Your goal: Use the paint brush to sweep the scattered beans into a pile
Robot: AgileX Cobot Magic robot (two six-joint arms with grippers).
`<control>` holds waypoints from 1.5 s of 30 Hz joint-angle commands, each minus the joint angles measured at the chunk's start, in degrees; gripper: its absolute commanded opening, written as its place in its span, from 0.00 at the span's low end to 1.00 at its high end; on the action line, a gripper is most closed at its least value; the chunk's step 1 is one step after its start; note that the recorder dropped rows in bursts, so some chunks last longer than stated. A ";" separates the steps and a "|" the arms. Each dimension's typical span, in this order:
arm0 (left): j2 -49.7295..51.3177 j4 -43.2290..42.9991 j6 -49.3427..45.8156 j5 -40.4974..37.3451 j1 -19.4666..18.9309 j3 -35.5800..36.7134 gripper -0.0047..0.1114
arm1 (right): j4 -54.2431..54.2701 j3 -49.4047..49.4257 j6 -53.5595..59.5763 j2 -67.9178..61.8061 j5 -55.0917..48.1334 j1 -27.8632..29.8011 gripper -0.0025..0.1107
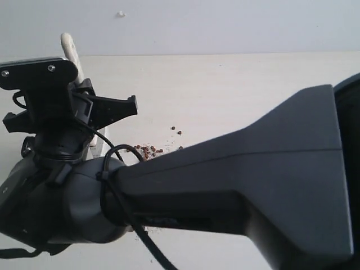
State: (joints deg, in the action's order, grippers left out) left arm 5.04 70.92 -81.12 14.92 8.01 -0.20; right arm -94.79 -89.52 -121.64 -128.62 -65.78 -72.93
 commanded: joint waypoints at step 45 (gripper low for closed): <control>-0.34 0.11 0.09 0.03 -0.03 0.20 0.04 | 5.12 -4.00 8.95 0.59 -4.18 -0.99 0.02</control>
State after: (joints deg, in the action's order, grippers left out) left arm 5.04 70.92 -81.12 14.92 8.01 -0.20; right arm -86.51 -92.87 -114.86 -130.59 -69.13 -71.72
